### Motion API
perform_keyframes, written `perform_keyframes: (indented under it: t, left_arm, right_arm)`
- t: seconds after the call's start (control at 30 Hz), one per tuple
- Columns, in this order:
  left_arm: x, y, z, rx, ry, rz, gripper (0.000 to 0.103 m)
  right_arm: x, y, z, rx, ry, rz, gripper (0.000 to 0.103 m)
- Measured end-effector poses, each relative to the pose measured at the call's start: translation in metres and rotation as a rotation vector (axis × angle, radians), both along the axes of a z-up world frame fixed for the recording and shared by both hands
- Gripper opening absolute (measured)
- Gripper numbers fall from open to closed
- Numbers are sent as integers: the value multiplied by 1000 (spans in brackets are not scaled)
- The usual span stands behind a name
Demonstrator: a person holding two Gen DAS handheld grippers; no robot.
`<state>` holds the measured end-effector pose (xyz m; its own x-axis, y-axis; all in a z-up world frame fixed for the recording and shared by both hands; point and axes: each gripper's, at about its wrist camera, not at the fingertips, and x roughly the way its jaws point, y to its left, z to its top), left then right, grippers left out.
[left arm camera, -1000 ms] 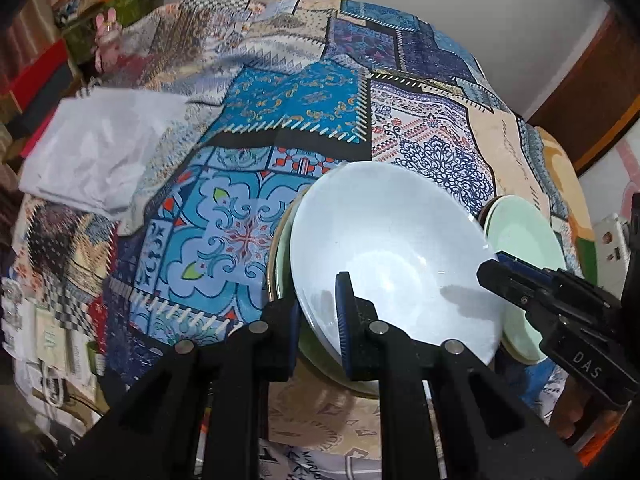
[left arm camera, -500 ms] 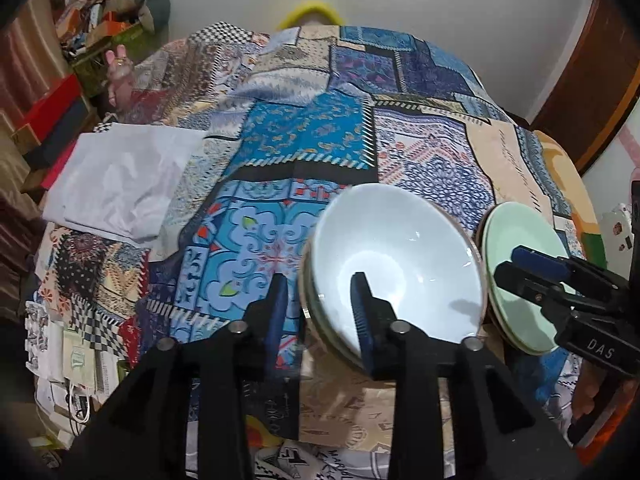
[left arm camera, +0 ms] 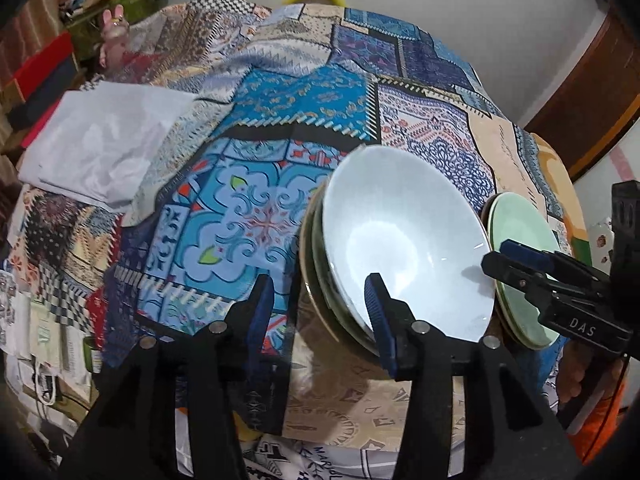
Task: Organize plates and bowls
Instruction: 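Lower the spotted white bowl into the light green bowl and settle it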
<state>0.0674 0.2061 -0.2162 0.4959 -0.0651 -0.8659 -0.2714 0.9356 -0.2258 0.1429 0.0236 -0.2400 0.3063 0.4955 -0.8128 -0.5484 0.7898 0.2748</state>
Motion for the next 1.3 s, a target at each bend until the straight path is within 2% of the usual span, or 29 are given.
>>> perform_keyframes:
  t: [0.4,0.57,0.73,0.87,0.93,1.3]
  left_arm:
    - [8,0,-21,-44,24,-9,50]
    - [9,2,-27,-76,28,-8,50]
    - [10,2,-31,-96,30,-12,50]
    - [13,-1,-35,-117,38,-21,45]
    - [15,-5,-37,-122,41,-31,37]
    - [16,-13,-31,-60,29,-10,37]
  right_arm:
    - [6,8,4,31,-40,11,49]
    - [7,22,-8,6,2,48,35]
    - [5,30,-19,5,42,67,33]
    - [1,34,-18,-29,7,79,33]
    - [1,34,-18,-31,1,85,33]
    - [6,32,-18,-13,22,63,31]
